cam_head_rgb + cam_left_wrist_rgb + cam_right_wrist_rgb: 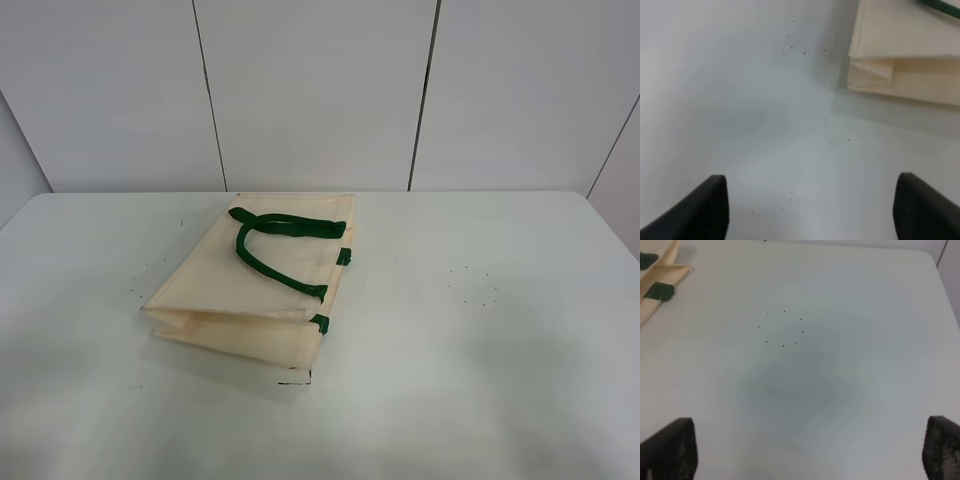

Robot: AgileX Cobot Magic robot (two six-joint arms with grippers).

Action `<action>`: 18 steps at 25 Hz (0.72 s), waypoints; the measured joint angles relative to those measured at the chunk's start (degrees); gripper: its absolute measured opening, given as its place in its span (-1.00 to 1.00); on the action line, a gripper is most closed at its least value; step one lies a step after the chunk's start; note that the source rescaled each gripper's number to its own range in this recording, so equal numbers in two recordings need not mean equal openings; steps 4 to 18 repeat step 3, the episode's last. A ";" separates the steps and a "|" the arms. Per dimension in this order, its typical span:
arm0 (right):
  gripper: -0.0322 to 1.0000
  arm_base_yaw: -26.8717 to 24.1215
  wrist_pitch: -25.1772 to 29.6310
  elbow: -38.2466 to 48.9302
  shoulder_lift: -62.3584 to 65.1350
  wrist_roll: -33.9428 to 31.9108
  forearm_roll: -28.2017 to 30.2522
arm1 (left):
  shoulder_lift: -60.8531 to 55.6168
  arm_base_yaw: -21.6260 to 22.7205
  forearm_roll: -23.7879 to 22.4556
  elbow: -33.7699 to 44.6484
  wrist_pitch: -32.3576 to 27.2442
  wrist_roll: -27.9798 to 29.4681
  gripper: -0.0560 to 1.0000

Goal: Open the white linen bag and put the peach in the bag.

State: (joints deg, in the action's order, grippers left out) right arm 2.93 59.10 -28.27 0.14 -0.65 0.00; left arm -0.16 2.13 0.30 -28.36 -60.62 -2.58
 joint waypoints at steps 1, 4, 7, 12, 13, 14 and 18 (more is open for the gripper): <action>1.00 0.00 0.00 0.00 0.00 0.00 0.00 | 0.00 0.00 0.00 0.00 0.00 0.00 1.00; 1.00 0.00 0.00 0.00 0.00 0.00 0.00 | 0.00 0.00 -0.30 0.00 0.00 0.00 1.00; 1.00 0.00 0.00 0.00 0.00 0.00 0.00 | 0.00 0.00 -0.30 0.00 0.00 0.00 1.00; 1.00 0.00 0.00 0.00 0.00 0.00 0.00 | 0.00 0.00 -0.30 0.00 0.00 0.00 1.00; 1.00 0.00 0.00 0.00 0.00 0.00 0.00 | 0.00 0.00 -0.30 0.00 0.00 0.00 1.00; 1.00 0.00 0.00 0.00 0.00 0.00 0.00 | 0.00 0.00 -0.30 0.00 0.00 0.00 1.00; 1.00 0.00 0.00 0.00 0.00 0.00 0.00 | 0.00 0.00 -0.30 0.00 0.00 0.00 1.00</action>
